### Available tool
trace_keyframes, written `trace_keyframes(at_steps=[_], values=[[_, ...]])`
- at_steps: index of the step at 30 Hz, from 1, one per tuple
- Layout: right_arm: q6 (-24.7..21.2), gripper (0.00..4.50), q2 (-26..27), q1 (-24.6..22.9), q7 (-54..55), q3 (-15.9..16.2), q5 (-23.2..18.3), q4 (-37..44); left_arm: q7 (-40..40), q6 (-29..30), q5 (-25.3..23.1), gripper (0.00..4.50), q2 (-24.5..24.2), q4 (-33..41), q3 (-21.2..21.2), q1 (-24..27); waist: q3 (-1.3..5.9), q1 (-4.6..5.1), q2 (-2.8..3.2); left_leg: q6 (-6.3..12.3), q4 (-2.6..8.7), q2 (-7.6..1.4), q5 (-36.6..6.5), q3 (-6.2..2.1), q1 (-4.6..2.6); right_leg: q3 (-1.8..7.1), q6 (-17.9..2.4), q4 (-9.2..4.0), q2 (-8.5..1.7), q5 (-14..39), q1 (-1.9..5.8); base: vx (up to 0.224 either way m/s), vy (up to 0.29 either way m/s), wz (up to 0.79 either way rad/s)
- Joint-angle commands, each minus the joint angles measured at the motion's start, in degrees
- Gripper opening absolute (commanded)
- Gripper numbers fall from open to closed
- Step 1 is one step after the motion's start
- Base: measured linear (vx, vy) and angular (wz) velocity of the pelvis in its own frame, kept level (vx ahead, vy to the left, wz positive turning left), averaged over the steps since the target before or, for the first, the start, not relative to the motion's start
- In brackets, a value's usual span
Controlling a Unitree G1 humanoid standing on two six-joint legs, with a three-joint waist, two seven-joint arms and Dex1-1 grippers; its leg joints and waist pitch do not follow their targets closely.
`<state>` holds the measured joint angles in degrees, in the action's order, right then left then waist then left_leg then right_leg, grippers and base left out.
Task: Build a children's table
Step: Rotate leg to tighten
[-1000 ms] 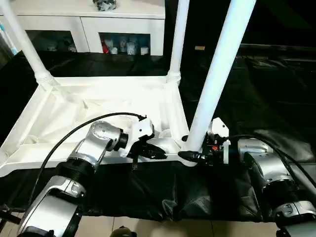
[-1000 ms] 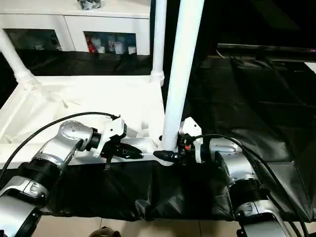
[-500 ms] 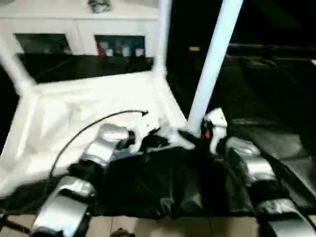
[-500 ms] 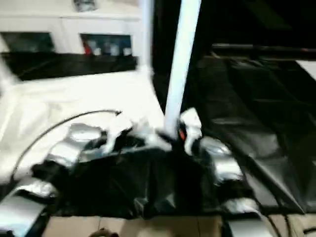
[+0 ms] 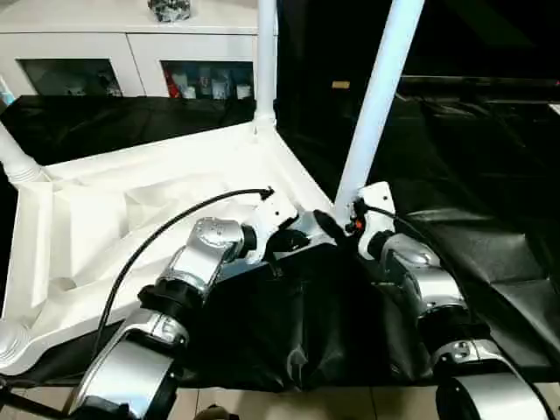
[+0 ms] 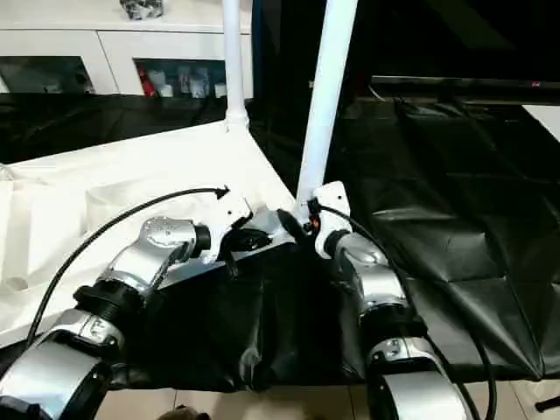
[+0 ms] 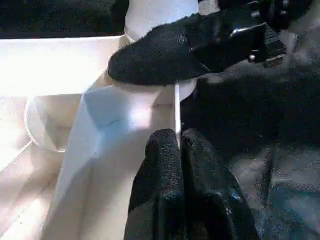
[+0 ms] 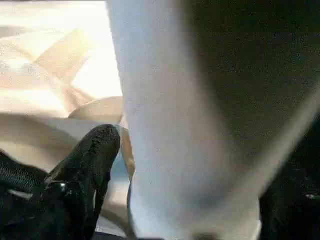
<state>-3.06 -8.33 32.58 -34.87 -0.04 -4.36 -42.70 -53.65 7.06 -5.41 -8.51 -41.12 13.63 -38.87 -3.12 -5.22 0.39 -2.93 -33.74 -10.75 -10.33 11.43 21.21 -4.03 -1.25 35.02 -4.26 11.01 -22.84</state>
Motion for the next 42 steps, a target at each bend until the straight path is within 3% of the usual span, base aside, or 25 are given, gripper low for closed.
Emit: trace_keyframes(at_steps=[1,5,8,10,15,19,26,27,32,37,42], values=[[0.42,4.11,0.06,-1.68,-9.24,6.56,0.76,2.33,-5.61,-3.78,3.22,0.00,2.17,3.93,2.70,0.23,3.79,-0.03,-0.65,4.11,3.74,-2.90,-8.89,-1.39,-0.57,3.00,-12.80,-4.10,-4.84,7.74,2.98,0.000,0.000,0.00],[-0.17,4.11,-3.94,-3.52,-18.61,7.30,-1.41,6.51,-9.17,-3.69,3.85,0.00,0.37,4.98,2.97,0.97,3.79,-0.52,-0.50,5.19,3.53,-2.98,-8.58,-1.27,-0.50,2.95,-13.08,-3.94,-4.72,6.59,3.11,0.000,0.000,0.00],[-0.73,4.11,-5.42,-3.89,-22.10,7.25,-2.39,7.64,-10.65,-3.82,3.91,0.00,-0.42,5.08,3.21,1.20,3.74,-0.47,-0.56,4.83,3.61,-3.05,-9.30,-1.28,-0.56,2.86,-13.45,-4.07,-4.70,8.09,2.89,0.000,0.000,0.00],[-2.33,4.11,-7.55,-4.57,-27.46,7.80,-3.89,9.34,-13.09,-3.95,4.26,0.00,-1.49,5.23,3.35,1.52,3.70,-0.85,-0.64,5.05,3.54,-3.01,-9.87,-1.27,-0.67,2.85,-13.17,-4.24,-4.67,9.38,3.11,0.000,0.000,0.00],[-4.92,4.11,-10.74,-5.51,-35.46,10.08,-4.68,11.24,-19.34,-2.36,4.99,0.00,-4.15,7.12,3.95,2.36,3.68,-1.37,-0.56,5.06,3.58,-3.22,-9.88,-1.26,-0.69,2.83,-13.30,-4.16,-4.75,9.91,2.73,0.000,0.000,0.00],[-5.82,3.76,-11.38,-5.49,-38.01,10.62,-4.51,11.32,-21.83,-1.83,5.41,0.00,-5.57,7.34,3.97,2.34,3.67,-1.48,-0.54,3.95,3.69,-3.21,-10.40,-1.33,-0.80,2.86,-12.92,-4.31,-4.85,11.64,2.67,0.000,0.000,0.00],[-7.28,3.27,-12.05,-6.11,-39.94,10.99,-5.61,13.11,-23.78,-1.57,5.83,0.00,-6.84,7.94,4.13,2.62,3.82,-1.61,-0.56,3.95,3.64,-3.20,-9.30,-1.35,-0.73,2.85,-13.13,-3.98,-4.81,9.70,2.75,0.000,0.000,0.00],[-7.48,3.03,-12.05,-6.24,-40.16,11.01,-5.70,13.33,-23.90,-1.54,5.81,0.00,-6.92,7.97,4.09,2.64,3.81,-1.61,-0.64,4.13,3.61,-3.18,-9.24,-1.31,-0.73,2.85,-13.21,-3.99,-4.79,9.45,2.74,0.000,0.000,0.00],[-7.90,2.74,-11.33,-7.18,-40.31,11.18,-5.98,14.50,-23.51,-1.31,5.70,0.00,-6.73,7.97,3.58,2.74,3.77,-1.87,-0.76,4.11,3.59,-3.17,-9.18,-1.29,-0.73,2.84,-13.05,-4.06,-4.86,10.18,2.73,0.000,0.000,0.00],[-5.62,2.69,-9.15,-7.06,-35.62,10.13,-5.06,13.08,-19.58,-1.54,5.35,0.00,-5.49,6.94,2.94,2.20,3.71,-1.84,-0.82,3.43,3.68,-3.21,-9.54,-1.34,-0.73,2.89,-12.23,-4.18,-4.93,11.80,2.57,0.000,0.000,0.00],[-4.06,2.69,-2.86,-3.59,-18.35,5.46,-3.16,5.93,-11.33,-0.55,3.75,0.00,-2.08,3.92,1.82,-0.15,3.42,-0.75,-0.84,1.13,4.07,-2.91,-12.55,-1.64,-1.03,2.89,-10.63,-5.07,-5.12,18.82,2.36,0.000,0.000,0.00]])
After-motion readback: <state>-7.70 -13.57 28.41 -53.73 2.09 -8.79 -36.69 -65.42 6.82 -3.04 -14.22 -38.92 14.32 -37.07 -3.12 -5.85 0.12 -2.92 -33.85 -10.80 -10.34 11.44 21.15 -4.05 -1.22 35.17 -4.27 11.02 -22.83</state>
